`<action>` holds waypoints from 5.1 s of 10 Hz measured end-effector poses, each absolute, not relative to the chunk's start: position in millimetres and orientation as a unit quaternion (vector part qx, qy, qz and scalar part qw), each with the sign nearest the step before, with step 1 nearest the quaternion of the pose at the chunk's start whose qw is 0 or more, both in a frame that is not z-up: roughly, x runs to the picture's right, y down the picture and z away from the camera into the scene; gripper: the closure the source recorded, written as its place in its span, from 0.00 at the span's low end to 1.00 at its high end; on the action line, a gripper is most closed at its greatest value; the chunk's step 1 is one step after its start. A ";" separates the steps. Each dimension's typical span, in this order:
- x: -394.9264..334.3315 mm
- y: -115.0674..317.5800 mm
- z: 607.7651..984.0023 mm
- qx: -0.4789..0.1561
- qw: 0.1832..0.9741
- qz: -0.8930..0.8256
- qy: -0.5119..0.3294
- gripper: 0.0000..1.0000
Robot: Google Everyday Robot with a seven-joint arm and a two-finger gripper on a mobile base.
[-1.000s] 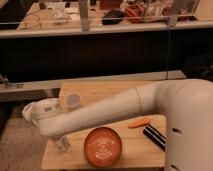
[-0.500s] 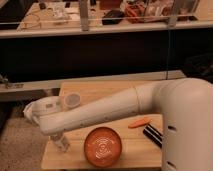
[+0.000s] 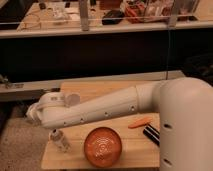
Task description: Knock the bottle over
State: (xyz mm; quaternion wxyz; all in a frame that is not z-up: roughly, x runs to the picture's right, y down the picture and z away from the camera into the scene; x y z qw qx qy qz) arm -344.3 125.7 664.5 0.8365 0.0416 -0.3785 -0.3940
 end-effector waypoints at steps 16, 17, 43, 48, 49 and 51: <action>-244.4 147.3 667.5 -0.007 0.891 -0.334 -0.306 1.00; -238.5 149.6 671.2 -0.010 0.896 -0.324 -0.302 1.00; -128.7 186.1 755.7 -0.103 0.940 -0.235 -0.226 1.00; -238.6 174.4 737.4 -0.074 0.907 -0.283 -0.302 1.00; -263.1 172.4 723.2 -0.063 0.896 -0.286 -0.333 1.00; -314.6 169.2 692.5 -0.039 0.873 -0.293 -0.389 1.00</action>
